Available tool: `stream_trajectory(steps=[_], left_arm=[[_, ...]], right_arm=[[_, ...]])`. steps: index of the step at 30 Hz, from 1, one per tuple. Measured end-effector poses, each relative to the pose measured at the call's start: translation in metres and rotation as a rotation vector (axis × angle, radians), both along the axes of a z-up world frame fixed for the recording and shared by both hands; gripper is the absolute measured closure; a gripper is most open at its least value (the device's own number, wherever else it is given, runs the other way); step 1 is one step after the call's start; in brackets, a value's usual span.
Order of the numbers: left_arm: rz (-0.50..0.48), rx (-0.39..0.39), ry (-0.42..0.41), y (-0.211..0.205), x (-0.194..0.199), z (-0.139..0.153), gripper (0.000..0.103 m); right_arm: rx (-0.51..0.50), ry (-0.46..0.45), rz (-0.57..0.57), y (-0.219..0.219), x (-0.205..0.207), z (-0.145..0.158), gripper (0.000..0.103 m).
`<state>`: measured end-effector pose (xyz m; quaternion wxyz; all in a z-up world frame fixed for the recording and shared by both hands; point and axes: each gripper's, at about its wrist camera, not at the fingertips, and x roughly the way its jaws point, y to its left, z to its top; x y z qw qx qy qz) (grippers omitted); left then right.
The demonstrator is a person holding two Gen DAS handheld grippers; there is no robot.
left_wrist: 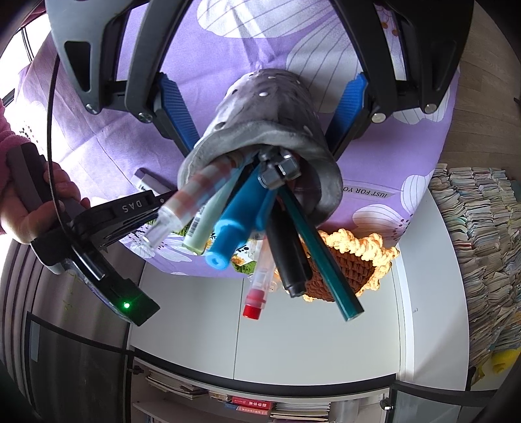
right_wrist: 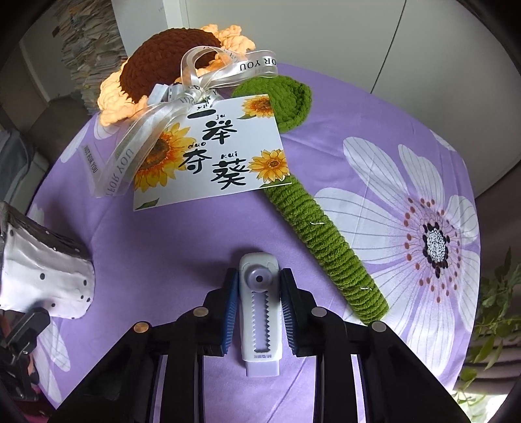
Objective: Organize stationery
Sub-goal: 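Lift the correction-tape dispenser toward the gray cup with the right gripper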
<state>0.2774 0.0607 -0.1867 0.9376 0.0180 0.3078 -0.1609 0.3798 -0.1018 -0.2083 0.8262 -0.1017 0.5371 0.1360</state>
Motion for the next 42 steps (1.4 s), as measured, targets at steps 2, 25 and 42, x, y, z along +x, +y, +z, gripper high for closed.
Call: stream_trajectory(steps=[2, 25, 42], left_arm=[[0.0, 0.0, 0.001, 0.0, 0.0, 0.0, 0.025], [-0.001, 0.002, 0.005, 0.0, 0.001, 0.001, 0.025], [-0.008, 0.006, -0.01, 0.001, 0.0, 0.0, 0.025]], right_arm=[[0.017, -0.006, -0.004, -0.002, -0.003, 0.003, 0.076], [-0.018, 0.112, -0.014, -0.005, -0.062, -0.003, 0.076], [-0.141, 0.102, 0.067, 0.031, -0.06, 0.002, 0.077]])
